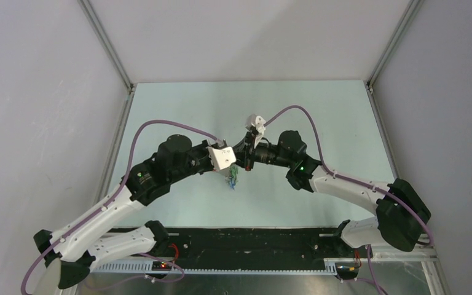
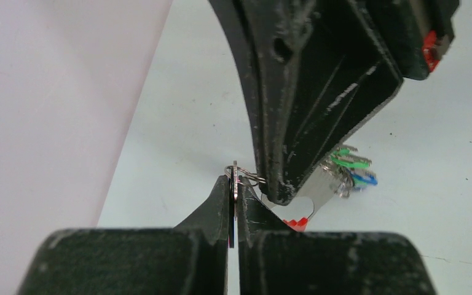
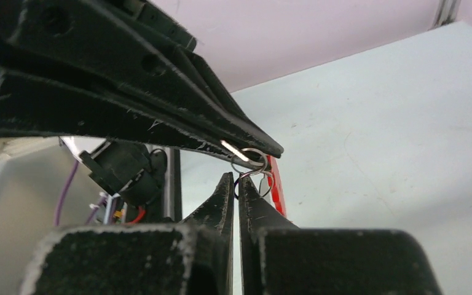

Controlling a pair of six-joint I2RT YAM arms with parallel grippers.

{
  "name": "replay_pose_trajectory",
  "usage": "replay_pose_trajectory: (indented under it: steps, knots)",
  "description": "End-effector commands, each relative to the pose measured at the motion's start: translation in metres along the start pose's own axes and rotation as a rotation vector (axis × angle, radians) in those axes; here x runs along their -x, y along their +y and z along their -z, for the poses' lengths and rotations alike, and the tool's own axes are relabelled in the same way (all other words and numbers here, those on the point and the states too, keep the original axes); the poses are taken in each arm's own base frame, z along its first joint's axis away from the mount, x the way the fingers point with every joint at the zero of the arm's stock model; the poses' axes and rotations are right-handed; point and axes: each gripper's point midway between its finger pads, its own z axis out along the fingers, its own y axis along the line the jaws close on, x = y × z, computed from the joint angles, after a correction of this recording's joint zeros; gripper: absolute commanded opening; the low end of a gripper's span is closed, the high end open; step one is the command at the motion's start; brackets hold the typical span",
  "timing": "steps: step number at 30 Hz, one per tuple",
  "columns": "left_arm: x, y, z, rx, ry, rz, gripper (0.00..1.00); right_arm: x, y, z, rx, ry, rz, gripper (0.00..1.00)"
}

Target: Remove the keys from the keyring

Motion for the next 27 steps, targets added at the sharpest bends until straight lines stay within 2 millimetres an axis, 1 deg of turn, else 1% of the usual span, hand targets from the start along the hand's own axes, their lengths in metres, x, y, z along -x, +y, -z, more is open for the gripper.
replay_pose_trajectory:
  steps: [1,2,3,5,6,7,8,9,13,16,20,24,25,26,27]
  knots:
    - [0.034,0.016,0.007,0.039,-0.136,0.035,0.00,0.009,0.029,0.002,0.112,-0.042,0.288,0.00]
    - [0.034,0.017,0.007,0.037,-0.139,0.043,0.00,0.004,0.029,0.005,0.119,-0.046,0.382,0.00]
    - [0.034,0.017,0.007,0.036,-0.139,0.046,0.00,0.001,0.033,0.006,0.133,-0.047,0.436,0.00]
    - [0.034,0.016,0.005,0.030,-0.141,0.055,0.00,-0.005,0.032,0.007,0.150,-0.051,0.684,0.00]
    - [0.034,0.016,0.005,0.028,-0.141,0.057,0.00,-0.009,0.031,0.008,0.148,-0.041,0.740,0.00]
    - [0.033,0.015,0.004,0.023,-0.138,0.060,0.00,-0.009,0.033,0.007,0.152,-0.049,0.859,0.00]
    - [0.033,0.015,0.004,0.023,-0.137,0.061,0.00,-0.010,0.032,0.006,0.134,-0.055,0.910,0.00]
    - [0.033,0.014,0.003,0.018,-0.139,0.063,0.00,-0.006,0.030,0.006,0.122,-0.069,0.987,0.00]
    - [0.034,0.012,0.002,0.009,-0.141,0.072,0.00,0.008,0.023,0.004,0.076,-0.114,1.171,0.00]
    - [0.032,0.014,0.001,0.020,-0.128,0.075,0.00,0.020,0.019,0.004,0.022,-0.143,1.199,0.00]
    - [0.024,0.028,-0.005,0.085,-0.073,0.112,0.00,0.029,0.009,0.014,-0.038,-0.153,1.106,0.00]
    - [0.016,0.048,-0.010,0.173,-0.021,0.200,0.00,0.037,-0.006,0.035,-0.154,-0.183,0.936,0.00]
    - [0.013,0.052,-0.012,0.188,-0.009,0.218,0.00,0.042,-0.012,0.044,-0.202,-0.193,0.912,0.00]
    - [0.011,0.056,-0.015,0.208,0.008,0.244,0.00,0.044,-0.014,0.049,-0.224,-0.200,0.867,0.00]
    - [0.009,0.059,-0.017,0.221,0.018,0.256,0.00,0.050,-0.020,0.060,-0.272,-0.206,0.844,0.00]
